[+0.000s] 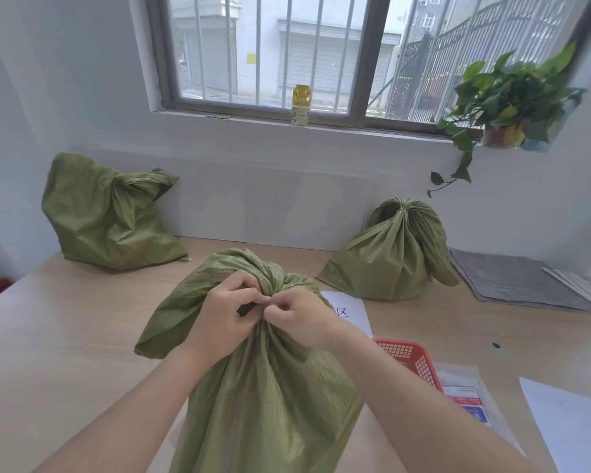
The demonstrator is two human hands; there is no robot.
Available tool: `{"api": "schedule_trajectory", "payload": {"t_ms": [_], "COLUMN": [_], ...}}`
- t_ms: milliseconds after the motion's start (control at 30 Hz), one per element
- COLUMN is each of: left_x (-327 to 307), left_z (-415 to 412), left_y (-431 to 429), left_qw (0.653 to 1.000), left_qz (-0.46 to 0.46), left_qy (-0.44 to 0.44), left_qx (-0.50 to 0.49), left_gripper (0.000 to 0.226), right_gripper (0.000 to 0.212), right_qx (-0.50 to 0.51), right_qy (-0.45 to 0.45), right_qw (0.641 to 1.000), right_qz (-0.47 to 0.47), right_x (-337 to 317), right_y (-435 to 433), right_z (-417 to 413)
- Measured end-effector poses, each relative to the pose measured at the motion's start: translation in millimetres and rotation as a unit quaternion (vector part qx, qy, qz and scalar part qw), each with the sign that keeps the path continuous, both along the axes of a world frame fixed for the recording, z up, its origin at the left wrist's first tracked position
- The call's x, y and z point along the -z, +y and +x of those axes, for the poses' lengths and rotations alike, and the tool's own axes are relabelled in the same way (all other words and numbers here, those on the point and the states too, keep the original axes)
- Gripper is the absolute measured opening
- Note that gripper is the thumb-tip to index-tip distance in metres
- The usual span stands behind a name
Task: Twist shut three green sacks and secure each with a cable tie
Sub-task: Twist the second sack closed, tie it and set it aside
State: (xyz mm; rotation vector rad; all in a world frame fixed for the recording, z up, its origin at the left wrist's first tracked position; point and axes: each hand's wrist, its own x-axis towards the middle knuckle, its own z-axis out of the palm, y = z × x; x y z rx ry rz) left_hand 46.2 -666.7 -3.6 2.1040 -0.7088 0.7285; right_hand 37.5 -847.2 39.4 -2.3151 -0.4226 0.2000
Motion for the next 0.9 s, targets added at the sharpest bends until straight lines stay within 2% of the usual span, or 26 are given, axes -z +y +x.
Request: {"api": "schedule_trajectory", "payload": {"t_ms": [100, 233, 600, 700, 800, 900], "left_x": [5, 18, 42, 49, 52, 47], "left_z": [-3, -1, 13, 16, 17, 12], "left_y": [0, 1, -7, -10, -13, -17], "left_qw": [1.000, 0.999, 0.999, 1.000, 1.000, 0.991], "left_qz": [-0.004, -0.017, -0.014, 0.004, 0.008, -0.057], "left_qy": [-0.024, -0.032, -0.032, -0.018, 0.021, 0.110], "left_qx": [0.001, -0.008, 0.001, -0.004, -0.018, -0.056], "left_gripper": [0.005, 0.006, 0.011, 0.008, 0.004, 0.015], "right_gripper": [0.037, 0.041, 0.039, 0.037, 0.036, 0.035], "right_qx": [0.000, -0.019, -0.019, -0.003, 0.050, 0.141], "right_qy": [0.074, 0.098, 0.109, 0.073, 0.025, 0.035], "right_qw": [0.988, 0.977, 0.974, 0.987, 0.993, 0.980], "right_qz": [0.138, 0.187, 0.197, 0.144, 0.103, 0.133], "right_x": [2, 5, 17, 22, 25, 25], "right_y": [-3, -3, -11, -12, -13, -13], "right_z": [-2, -6, -10, -8, -6, -2]}}
